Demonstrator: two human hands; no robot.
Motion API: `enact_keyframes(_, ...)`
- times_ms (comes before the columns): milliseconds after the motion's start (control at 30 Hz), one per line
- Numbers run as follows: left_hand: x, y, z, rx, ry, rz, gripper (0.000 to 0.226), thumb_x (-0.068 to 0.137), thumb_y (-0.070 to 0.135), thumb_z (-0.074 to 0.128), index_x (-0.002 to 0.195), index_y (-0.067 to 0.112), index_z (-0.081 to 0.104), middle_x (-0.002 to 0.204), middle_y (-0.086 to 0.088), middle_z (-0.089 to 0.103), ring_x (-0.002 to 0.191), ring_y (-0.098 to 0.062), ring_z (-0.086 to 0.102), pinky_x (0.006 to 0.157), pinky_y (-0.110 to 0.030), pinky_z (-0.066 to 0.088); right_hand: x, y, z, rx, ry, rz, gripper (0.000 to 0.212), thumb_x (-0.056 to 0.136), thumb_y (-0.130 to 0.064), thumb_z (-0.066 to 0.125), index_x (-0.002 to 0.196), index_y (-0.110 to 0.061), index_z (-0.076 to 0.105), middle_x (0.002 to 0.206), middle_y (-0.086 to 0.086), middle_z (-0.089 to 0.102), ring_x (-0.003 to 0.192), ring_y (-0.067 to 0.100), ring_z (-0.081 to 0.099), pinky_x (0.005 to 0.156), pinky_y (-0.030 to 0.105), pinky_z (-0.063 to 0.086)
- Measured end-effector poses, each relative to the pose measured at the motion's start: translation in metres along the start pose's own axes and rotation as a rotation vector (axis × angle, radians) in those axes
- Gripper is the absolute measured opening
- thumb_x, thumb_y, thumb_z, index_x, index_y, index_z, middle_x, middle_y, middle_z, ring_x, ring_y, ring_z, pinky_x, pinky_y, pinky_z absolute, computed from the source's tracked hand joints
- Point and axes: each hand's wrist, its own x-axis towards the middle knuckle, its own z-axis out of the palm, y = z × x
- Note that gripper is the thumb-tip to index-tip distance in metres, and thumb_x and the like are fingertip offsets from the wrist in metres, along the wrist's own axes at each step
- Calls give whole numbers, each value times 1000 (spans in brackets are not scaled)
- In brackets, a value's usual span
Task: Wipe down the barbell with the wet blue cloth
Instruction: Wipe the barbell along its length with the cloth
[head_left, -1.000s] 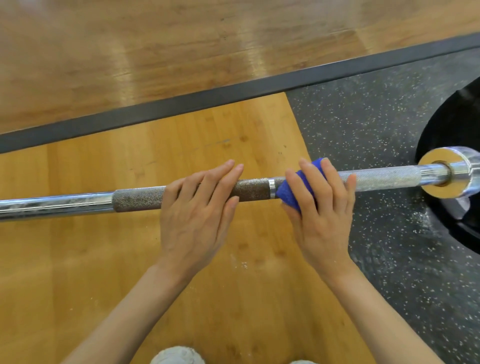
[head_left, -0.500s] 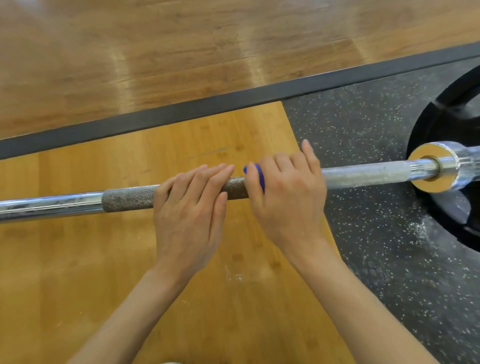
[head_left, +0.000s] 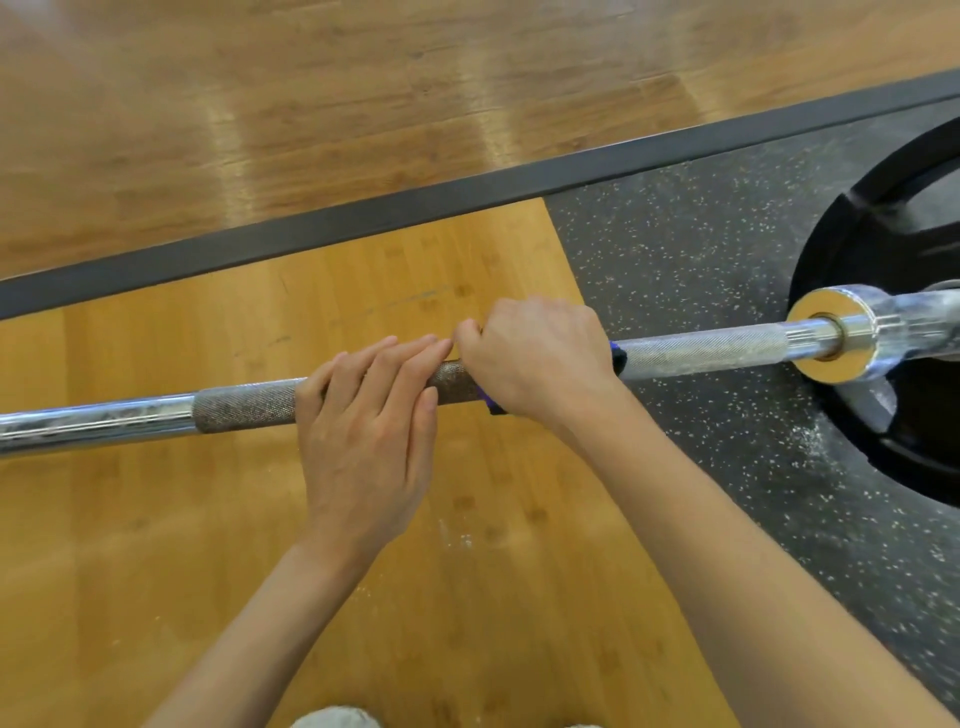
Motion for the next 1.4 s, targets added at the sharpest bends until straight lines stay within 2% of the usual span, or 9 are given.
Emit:
enact_keyframes(133,-6,1,-2,1,-10,-15,41,108,23,33,136,20,62,136,9,63,127,-20,54,105,-38,30,-53,-7,31,78,401,33,42,108,-29,32,75,-18,55,72,-1,56,71,25,47,77,37,40)
enact_keyframes(300,-16,4,-4,5,-36,2,40,107,22,34,137,17,61,141,6,60,127,-22,52,105,-41,32,-7,-5,-2,61,-147,63,43,105,-28,34,65,-15,45,64,-1,46,62,22,48,54,34,27)
enact_keyframes(400,-19,4,-7,16,-42,6,42,108,23,33,140,16,58,143,6,58,127,-22,51,104,-42,32,-28,-3,17,92,254,1,47,102,-29,45,57,-15,45,54,-4,44,56,23,48,55,34,28)
enact_keyframes(567,-21,11,-13,11,-79,-35,44,109,26,31,144,18,55,148,4,54,138,-24,45,118,-44,21,-68,10,50,75,570,-82,43,109,-38,38,90,-15,69,81,-1,63,83,23,59,109,40,38)
enact_keyframes(733,-13,32,-14,12,-131,41,48,111,29,24,150,14,48,158,0,43,152,-26,29,124,-46,11,-87,65,50,53,657,52,43,110,-35,35,97,-15,71,94,-1,67,103,28,61,121,50,23)
enact_keyframes(867,-10,49,-4,27,-146,29,47,111,30,26,151,19,49,157,5,44,150,-21,34,120,-42,20,-93,47,60,190,645,188,46,110,-32,28,111,-10,69,114,2,68,125,30,52,125,46,10)
enact_keyframes(1033,-13,46,-3,39,-147,52,46,110,29,29,151,21,48,156,7,46,147,-20,39,117,-41,25,-103,78,58,32,584,-51,50,111,-36,25,128,-10,65,128,4,64,132,29,50,125,44,10)
enact_keyframes(1167,-12,50,-2,28,-129,25,44,109,28,32,147,21,53,152,7,51,144,-21,44,115,-41,26,-98,40,56,245,601,239,42,109,-30,31,123,-11,66,126,1,64,135,30,46,125,44,5)
enact_keyframes(1400,-12,48,-2,34,-131,35,42,109,28,35,147,21,53,151,7,52,142,-20,45,114,-41,30,-103,75,50,176,572,137,39,109,-33,35,116,-12,68,120,2,65,127,31,53,124,48,11)
